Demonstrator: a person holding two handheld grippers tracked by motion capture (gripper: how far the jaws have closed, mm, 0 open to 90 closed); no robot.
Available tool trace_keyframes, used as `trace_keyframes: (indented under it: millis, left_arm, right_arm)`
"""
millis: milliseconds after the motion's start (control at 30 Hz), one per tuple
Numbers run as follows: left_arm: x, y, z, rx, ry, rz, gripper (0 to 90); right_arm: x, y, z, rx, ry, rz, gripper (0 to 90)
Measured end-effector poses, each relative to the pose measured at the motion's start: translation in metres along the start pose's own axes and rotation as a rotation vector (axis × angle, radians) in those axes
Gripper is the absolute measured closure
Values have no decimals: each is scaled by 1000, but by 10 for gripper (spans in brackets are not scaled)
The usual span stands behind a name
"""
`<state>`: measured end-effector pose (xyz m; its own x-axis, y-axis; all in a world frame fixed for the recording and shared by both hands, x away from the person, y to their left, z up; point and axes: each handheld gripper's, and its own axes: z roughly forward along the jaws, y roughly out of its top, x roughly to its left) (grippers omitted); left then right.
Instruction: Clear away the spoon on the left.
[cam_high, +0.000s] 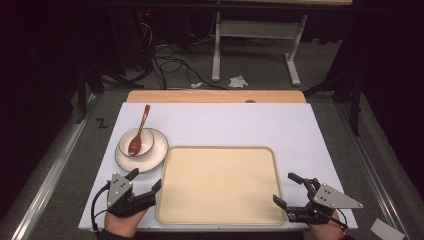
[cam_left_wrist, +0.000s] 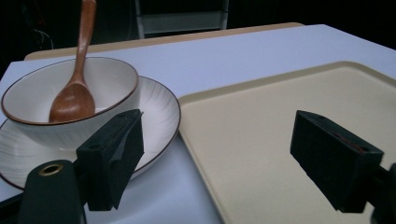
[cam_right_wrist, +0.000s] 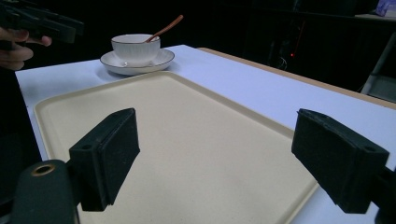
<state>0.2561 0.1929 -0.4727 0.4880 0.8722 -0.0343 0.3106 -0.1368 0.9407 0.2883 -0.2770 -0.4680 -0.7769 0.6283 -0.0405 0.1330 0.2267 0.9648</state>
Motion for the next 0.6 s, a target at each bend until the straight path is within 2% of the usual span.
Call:
trace_keyframes:
  millis: [33,67,100,133,167,200,300,400,500,600]
  left_arm:
    - [0,0,0,0,0,0,177]
    - [5,0,-3,-14,12,-32,177]
    - [5,0,-3,-14,12,-32,177]
    - [12,-1,-5,-13,33,-64,177]
    - [12,-1,-5,-13,33,-64,178]
    - [16,-1,-6,-5,58,-66,179]
    - [20,-1,-8,6,68,-65,191]
    - [29,0,-10,22,99,-66,204]
    - [34,0,-10,26,105,-79,218]
    - [49,1,-12,27,128,-112,224]
  right_arm:
    - [0,0,0,0,0,0,162]
    - [0,0,0,-2,1,-2,162]
    - [0,0,0,-2,1,-2,162]
    - [0,0,0,-3,1,-4,162]
    - [0,0,0,-3,1,-4,162]
    - [0,1,0,-2,0,1,162]
    - [0,1,0,-2,2,1,162]
    - [0,1,0,-2,3,0,162]
    - [0,1,0,-1,2,2,162]
    - [0,0,0,-3,2,-5,162]
